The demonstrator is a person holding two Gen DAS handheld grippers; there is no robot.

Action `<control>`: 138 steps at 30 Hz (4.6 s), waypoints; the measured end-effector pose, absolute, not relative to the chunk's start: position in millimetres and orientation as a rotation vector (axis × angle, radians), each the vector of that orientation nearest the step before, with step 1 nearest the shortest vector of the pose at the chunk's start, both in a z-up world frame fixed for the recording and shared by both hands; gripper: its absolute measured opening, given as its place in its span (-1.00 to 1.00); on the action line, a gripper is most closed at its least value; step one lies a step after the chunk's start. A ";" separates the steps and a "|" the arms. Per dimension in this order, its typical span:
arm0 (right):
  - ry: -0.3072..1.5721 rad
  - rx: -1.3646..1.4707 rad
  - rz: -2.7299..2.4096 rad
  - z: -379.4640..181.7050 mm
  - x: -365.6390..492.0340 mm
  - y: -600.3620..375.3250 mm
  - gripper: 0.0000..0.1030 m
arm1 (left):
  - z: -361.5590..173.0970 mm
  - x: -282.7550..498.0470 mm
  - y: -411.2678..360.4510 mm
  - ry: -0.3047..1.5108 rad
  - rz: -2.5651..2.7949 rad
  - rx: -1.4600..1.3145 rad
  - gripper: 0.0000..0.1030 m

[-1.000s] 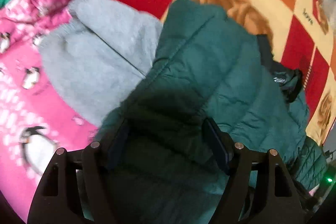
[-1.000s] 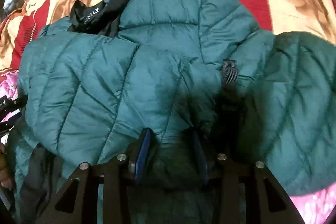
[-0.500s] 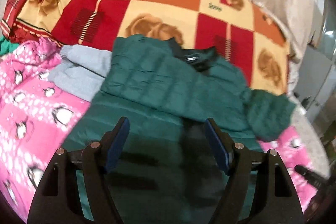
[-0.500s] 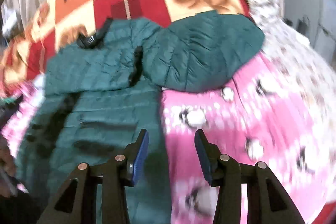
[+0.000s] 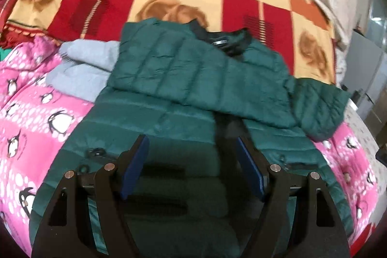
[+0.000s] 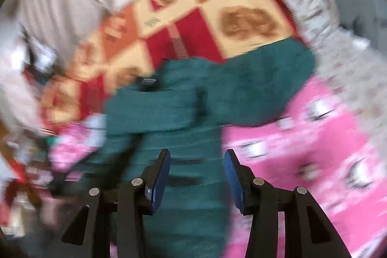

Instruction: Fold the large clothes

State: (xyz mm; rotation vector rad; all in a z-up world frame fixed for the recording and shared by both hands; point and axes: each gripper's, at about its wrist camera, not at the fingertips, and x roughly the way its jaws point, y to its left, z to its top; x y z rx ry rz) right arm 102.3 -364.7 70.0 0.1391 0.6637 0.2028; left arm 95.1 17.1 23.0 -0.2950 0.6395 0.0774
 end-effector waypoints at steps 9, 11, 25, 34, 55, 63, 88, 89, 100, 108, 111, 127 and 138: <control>0.671 0.269 -0.007 65.6 204.8 -457.0 -0.14 | 13.9 102.0 31.3 0.666 0.267 -0.282 0.43; 0.697 0.327 -0.032 56.8 239.5 -477.3 -0.14 | 15.6 101.5 40.4 0.652 0.297 -0.312 0.43; 0.666 0.834 0.046 12.9 397.7 -579.3 0.18 | 13.1 120.4 52.4 0.681 0.325 -0.386 0.43; 0.559 0.616 0.082 37.6 372.0 -559.0 -0.73 | 13.2 121.2 51.4 0.686 0.351 -0.380 0.43; 0.515 0.452 -0.174 133.1 178.1 -506.0 -0.75 | 33.6 58.3 86.0 0.563 0.505 -0.377 0.43; 0.552 0.262 0.103 128.1 198.8 -332.9 -0.75 | 27.8 45.2 138.1 0.613 0.523 -0.527 0.43; 0.776 -0.012 0.535 6.0 211.1 -118.9 0.34 | 21.4 49.0 162.8 0.622 0.554 -0.605 0.43; 0.761 -0.029 0.535 10.7 198.5 -125.1 0.34 | 23.1 49.8 159.2 0.621 0.547 -0.594 0.43; 0.881 0.162 0.071 -21.3 109.0 -253.4 0.34 | 44.6 128.6 41.1 0.666 -0.034 -0.487 0.47; 0.928 0.152 0.098 -38.1 104.5 -253.0 0.53 | 30.9 207.8 -34.8 0.698 -0.286 -0.369 0.53; 0.930 0.108 0.097 -40.3 99.5 -246.5 0.62 | 26.5 223.5 -42.6 0.670 -0.342 -0.391 0.52; 0.991 0.084 0.106 -50.4 111.3 -236.1 0.93 | 78.7 227.9 40.7 0.435 -0.212 -0.579 -0.83; 1.003 0.060 0.091 -50.2 113.5 -233.4 0.94 | 33.4 222.3 116.0 0.507 0.083 -0.569 -0.80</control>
